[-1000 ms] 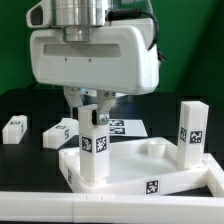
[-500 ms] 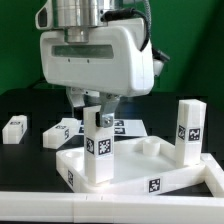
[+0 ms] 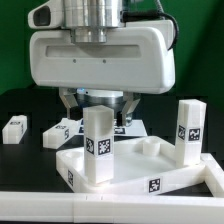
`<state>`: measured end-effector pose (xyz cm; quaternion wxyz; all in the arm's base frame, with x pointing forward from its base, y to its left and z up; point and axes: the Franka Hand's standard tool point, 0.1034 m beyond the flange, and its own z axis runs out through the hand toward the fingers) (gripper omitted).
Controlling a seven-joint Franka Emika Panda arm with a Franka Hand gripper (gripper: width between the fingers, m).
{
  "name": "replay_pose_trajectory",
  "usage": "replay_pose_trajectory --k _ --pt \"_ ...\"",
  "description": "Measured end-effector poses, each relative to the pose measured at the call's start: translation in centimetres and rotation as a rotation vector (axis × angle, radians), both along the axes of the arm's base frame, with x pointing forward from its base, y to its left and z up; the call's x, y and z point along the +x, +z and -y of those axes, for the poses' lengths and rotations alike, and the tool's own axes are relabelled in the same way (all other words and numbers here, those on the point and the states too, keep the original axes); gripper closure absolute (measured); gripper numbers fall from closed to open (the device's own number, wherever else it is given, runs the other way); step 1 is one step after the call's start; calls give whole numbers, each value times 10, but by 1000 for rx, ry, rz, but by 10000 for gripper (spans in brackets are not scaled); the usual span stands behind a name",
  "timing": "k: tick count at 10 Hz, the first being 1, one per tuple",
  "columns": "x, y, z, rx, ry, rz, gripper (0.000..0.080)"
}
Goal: Assemble desk
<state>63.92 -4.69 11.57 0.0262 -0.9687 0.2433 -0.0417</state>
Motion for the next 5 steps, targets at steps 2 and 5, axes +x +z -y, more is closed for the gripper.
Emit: replay_pose_trajectory --k 2,5 --pt "-1 -1 -1 -26 231 6 151" --pt "-1 -2 -2 -50 483 12 151"
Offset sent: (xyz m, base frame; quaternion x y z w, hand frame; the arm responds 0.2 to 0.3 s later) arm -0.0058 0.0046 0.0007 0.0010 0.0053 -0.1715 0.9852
